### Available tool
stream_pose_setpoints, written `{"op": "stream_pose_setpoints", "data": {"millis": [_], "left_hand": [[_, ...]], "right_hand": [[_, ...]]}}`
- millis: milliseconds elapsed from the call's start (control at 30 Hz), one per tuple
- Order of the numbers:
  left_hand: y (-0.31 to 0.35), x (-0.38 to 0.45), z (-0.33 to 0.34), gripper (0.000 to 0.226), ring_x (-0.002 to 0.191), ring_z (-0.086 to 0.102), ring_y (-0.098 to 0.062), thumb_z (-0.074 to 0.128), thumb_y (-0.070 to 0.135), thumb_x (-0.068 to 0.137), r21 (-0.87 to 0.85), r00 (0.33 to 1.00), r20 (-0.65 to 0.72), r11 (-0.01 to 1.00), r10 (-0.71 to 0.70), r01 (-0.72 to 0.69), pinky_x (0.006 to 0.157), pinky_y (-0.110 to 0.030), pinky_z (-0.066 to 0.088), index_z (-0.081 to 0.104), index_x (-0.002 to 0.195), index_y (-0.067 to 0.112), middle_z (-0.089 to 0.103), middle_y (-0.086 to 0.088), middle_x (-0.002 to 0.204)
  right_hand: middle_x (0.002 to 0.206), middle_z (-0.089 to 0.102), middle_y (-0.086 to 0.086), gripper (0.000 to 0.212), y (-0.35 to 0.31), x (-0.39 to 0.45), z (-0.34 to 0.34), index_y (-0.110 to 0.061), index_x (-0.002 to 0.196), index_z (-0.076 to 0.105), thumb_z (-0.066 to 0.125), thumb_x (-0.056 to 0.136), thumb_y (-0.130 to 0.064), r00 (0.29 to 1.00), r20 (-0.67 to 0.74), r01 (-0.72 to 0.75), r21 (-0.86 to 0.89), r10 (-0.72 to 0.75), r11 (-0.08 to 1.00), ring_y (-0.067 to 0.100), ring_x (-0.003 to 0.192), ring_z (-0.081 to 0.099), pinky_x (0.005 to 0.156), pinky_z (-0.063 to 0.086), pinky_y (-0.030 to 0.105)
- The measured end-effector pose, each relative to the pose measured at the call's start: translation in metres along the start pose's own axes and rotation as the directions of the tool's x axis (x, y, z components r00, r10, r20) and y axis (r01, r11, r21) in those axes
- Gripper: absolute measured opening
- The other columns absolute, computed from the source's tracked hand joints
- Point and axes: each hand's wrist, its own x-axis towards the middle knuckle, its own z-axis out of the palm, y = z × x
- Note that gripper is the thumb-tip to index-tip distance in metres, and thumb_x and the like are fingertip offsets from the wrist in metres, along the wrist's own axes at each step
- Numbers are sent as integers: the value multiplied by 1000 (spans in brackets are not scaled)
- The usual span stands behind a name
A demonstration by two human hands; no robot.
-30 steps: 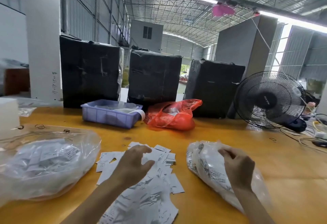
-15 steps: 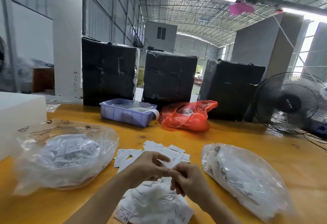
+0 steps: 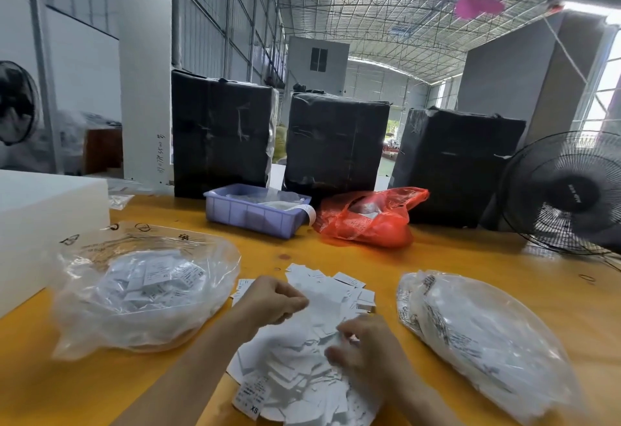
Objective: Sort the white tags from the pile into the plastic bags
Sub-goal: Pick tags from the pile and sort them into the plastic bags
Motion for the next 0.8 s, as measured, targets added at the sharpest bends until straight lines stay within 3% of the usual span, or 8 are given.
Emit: {"op": "stream_pose_setpoints", "data": {"millis": [67,167,267,367,433,500,600,800], "left_hand": [[-1,1,2,11,64,62,-15,72,13,83,-32,1000,-23,1000,1,-1,57,-18,51,71,77,4,70,-10,76],[1,1,6,18,63,70,-15,69,14,85,-124,1000,-6,992,21,-22,55,-19,52,69,82,-4,74,-10,75],[2,0,8,16,64,71,-17,69,11,85,-129,999,3,990,50,-49,55,-21,52,67,81,-3,74,-11,75],[0,0,9,11,60,69,-17,71,5,82,-112,998,-22,992,58,-60,55,-21,53,67,76,-3,73,-13,72],[-1,0,8,10,55,67,-16,73,3,79,-103,997,-45,993,58,-62,54,-21,53,67,77,-5,72,-14,69],[-1,-1,7,15,51,63,-15,76,4,77,-89,997,-56,994,60,-65,52,-21,50,65,79,-5,72,-16,68],[-1,-2,8,20,49,61,-15,74,10,80,-83,996,-79,995,50,-56,50,-21,47,62,85,-6,72,-16,69],[0,2,13,11,53,60,-15,59,6,92,-11,995,-95,1000,28,-29,50,-20,49,66,88,-2,70,-15,81]], "right_hand": [[99,68,-2,19,2,1,2,-16,97,72,64,86,-29,1000,-9,11,-15,-11,1000,9,93,53,80,43,20],[99,70,-2,15,5,3,0,-14,97,72,63,87,-21,999,-28,-26,50,28,998,9,91,58,79,45,21],[100,66,0,34,0,2,1,-15,102,69,63,85,-44,997,-31,-66,93,69,993,13,94,56,82,47,30],[99,59,-6,52,-3,2,5,-24,106,67,70,69,-61,990,39,-138,16,137,990,15,102,52,82,42,27],[90,59,-7,41,-5,2,6,-22,98,68,74,69,-50,986,22,-164,88,163,982,12,88,53,76,42,27],[77,57,-12,13,-5,2,5,-28,84,67,72,74,-33,986,-27,-158,157,165,975,4,71,49,67,41,23],[69,60,-12,21,-1,1,1,-31,65,58,71,78,-21,978,-74,-172,262,197,950,1,63,52,59,39,17],[67,66,-2,18,10,-1,-14,-17,67,68,69,83,-10,891,-163,-219,663,423,716,13,64,57,54,44,18]]}}
